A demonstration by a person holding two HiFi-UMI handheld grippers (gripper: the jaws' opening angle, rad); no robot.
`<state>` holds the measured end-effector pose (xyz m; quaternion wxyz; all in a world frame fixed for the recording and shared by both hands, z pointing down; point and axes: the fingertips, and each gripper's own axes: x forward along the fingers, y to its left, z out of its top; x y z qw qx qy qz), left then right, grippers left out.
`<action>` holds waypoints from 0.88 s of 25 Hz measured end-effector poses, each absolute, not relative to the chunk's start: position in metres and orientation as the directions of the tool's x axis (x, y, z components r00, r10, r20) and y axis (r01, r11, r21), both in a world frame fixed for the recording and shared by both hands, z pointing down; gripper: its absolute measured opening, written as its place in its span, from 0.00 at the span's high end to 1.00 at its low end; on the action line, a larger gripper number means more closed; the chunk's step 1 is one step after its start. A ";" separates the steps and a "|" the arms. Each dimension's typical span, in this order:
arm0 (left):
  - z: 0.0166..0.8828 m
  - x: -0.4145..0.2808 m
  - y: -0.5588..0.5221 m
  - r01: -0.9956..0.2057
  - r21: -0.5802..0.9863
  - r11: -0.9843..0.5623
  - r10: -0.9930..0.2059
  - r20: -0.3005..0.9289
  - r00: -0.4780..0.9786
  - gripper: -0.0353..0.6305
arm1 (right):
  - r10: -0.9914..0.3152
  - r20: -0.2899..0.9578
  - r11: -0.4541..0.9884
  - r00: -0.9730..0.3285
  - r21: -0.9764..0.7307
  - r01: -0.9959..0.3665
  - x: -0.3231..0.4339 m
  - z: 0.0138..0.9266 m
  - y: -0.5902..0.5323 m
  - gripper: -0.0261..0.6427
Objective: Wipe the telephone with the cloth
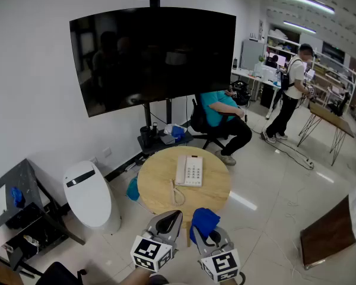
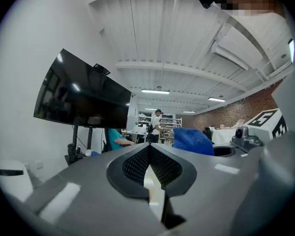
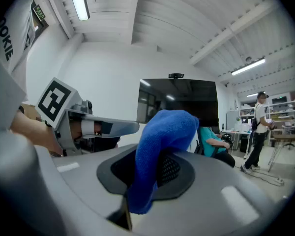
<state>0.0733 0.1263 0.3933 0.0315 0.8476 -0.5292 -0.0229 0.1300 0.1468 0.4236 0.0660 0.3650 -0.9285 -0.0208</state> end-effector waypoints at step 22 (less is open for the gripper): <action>0.429 0.054 0.045 -0.883 0.114 -0.456 -0.887 0.028 0.461 0.95 | -0.694 0.132 0.720 -0.708 0.093 -0.688 0.110 0.447 0.069 0.87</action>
